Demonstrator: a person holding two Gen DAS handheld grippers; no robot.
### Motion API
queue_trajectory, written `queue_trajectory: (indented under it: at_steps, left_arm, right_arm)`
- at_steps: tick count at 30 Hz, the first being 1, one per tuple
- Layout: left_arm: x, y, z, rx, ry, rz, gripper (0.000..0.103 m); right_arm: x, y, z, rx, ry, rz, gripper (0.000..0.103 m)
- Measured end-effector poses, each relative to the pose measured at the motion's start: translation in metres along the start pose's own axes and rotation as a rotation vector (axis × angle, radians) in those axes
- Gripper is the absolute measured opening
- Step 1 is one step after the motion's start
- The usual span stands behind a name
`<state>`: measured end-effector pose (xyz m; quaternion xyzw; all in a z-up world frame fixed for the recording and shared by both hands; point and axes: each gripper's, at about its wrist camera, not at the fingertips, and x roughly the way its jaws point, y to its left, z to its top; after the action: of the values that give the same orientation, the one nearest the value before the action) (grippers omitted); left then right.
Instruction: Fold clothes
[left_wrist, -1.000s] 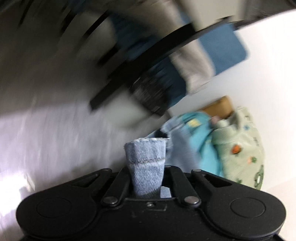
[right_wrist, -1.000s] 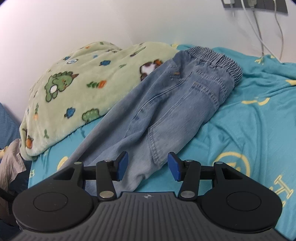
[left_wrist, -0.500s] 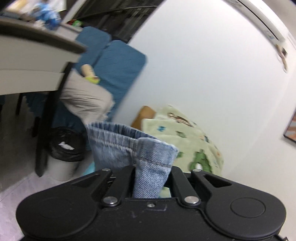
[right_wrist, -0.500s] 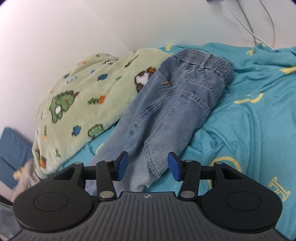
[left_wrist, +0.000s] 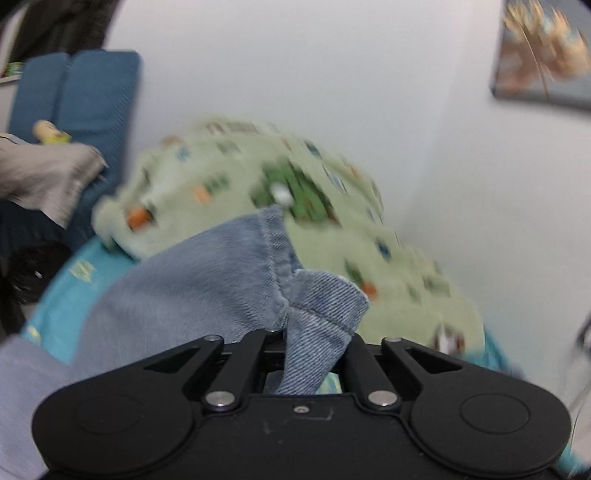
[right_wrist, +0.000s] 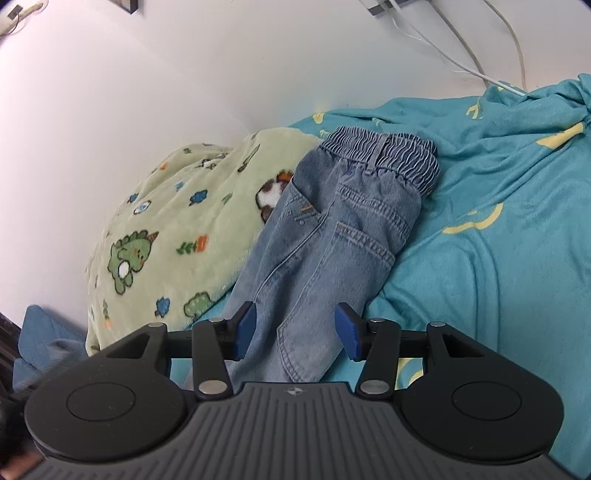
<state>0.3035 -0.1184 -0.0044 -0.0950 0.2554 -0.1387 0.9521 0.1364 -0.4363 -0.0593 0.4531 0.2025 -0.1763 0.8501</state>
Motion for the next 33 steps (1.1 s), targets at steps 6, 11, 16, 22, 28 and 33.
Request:
queue_trajectory:
  at_steps: [6,11,16,22,28,33]
  left_arm:
    - [0.038,-0.027,-0.075,0.102,0.127,-0.022,0.001]
    - [0.039,-0.03,-0.091,0.145,0.158,-0.03,0.004]
    - [0.019,-0.023,-0.094,0.174,0.202,-0.066,0.036]
    - [-0.028,0.009,-0.089,0.136,0.226,-0.1,0.052]
    - [-0.086,0.088,-0.068,-0.057,0.196,-0.037,0.056]
    - [-0.122,0.191,-0.051,-0.355,0.151,0.088,0.058]
  right_arm:
    - [0.007,-0.01,0.005,0.029,0.012,-0.004,0.051]
    - [0.013,-0.006,-0.001,0.005,0.036,0.007,0.051]
    - [0.017,0.008,-0.013,-0.091,0.053,0.021,0.051]
    - [0.021,0.025,-0.03,-0.211,0.079,0.036,0.051]
    - [0.023,0.043,-0.055,-0.341,0.117,0.049,0.051]
    - [0.026,0.055,-0.072,-0.427,0.133,0.056,0.051]
